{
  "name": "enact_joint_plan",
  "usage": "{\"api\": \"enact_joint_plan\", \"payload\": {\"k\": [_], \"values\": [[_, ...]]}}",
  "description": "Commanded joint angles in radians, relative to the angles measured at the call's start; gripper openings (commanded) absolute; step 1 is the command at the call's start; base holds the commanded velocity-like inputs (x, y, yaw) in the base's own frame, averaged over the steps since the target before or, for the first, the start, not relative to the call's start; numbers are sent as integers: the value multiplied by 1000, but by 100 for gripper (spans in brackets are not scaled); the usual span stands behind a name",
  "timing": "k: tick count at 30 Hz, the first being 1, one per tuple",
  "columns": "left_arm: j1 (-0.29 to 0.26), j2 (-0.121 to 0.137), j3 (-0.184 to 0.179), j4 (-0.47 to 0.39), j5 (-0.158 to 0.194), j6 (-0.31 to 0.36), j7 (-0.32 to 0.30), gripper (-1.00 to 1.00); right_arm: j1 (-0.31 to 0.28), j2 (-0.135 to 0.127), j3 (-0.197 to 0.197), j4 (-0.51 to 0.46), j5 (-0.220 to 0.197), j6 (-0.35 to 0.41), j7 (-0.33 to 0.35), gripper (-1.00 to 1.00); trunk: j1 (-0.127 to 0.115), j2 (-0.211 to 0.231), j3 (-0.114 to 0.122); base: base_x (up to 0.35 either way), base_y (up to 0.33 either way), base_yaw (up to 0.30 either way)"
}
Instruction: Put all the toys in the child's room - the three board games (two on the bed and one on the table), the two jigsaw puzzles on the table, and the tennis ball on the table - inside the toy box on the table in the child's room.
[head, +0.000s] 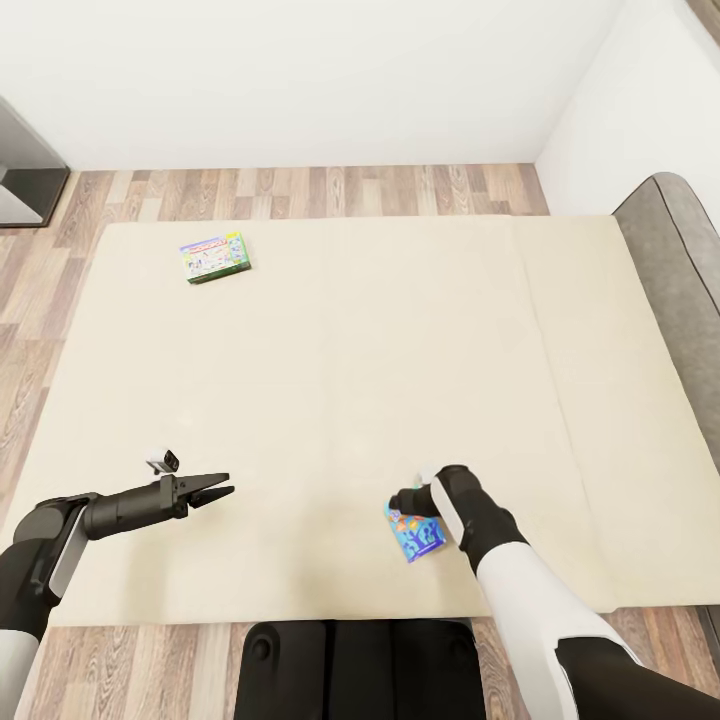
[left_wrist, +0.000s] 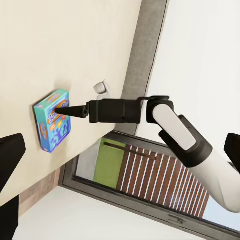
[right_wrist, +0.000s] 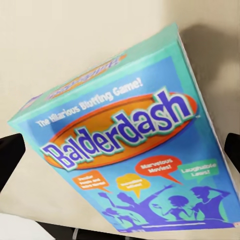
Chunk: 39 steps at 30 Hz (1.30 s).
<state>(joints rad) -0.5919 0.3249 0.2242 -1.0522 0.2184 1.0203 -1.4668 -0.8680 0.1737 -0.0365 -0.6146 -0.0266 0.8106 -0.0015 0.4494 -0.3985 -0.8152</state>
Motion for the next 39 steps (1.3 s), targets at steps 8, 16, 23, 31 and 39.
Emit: {"api": "enact_joint_plan", "payload": {"k": [8, 16, 23, 31, 39], "values": [[0, 0, 0, 0, 1, 11, -3, 100, 0, 1, 8, 18, 0, -5, 0, 100, 1, -2, -1, 0, 1, 0], [0, 0, 0, 0, 1, 11, -3, 100, 0, 1, 9, 20, -1, -5, 0, 100, 1, -2, -1, 0, 0, 0], [0, 0, 0, 0, 1, 11, -3, 100, 0, 1, 9, 22, 0, -6, 0, 100, 1, -2, -1, 0, 0, 0], [0, 0, 1, 0, 1, 11, -3, 100, 0, 1, 21, 22, 1, -7, 0, 100, 1, -2, -1, 0, 0, 0], [0, 0, 1, 0, 1, 11, -3, 100, 0, 1, 41, 22, 0, -7, -2, 100, 1, -2, -1, 0, 15, 0]]}}
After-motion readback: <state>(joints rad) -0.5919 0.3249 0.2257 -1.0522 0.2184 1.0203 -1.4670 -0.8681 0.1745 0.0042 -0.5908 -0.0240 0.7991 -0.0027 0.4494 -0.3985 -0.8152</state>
